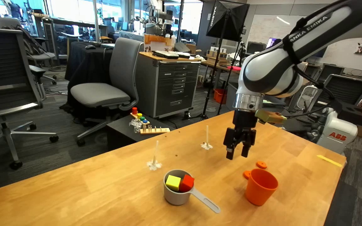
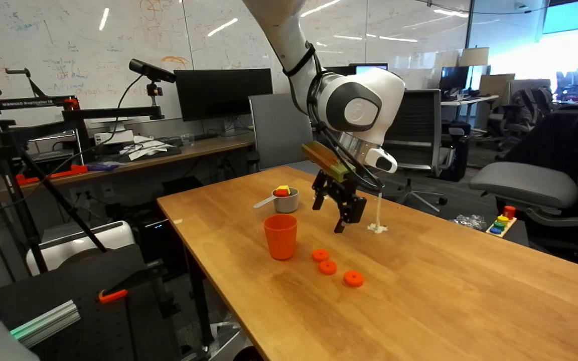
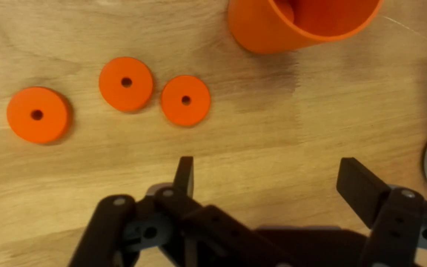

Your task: Put the three blocks in the gray cup then put the orange disks in the orange cup

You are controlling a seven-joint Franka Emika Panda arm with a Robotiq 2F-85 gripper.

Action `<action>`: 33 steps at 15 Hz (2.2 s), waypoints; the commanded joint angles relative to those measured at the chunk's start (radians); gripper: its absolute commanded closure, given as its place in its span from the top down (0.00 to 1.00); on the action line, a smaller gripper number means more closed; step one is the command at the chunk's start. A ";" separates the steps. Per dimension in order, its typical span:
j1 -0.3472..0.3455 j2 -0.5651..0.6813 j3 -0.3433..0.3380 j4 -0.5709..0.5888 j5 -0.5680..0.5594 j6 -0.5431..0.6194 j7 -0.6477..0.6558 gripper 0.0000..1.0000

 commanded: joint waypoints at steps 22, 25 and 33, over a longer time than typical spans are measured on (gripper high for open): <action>-0.016 0.075 -0.016 0.044 0.000 -0.106 0.017 1.00; -0.019 0.078 -0.017 0.043 -0.001 -0.114 0.016 1.00; -0.027 0.081 -0.015 0.026 0.007 -0.111 0.009 1.00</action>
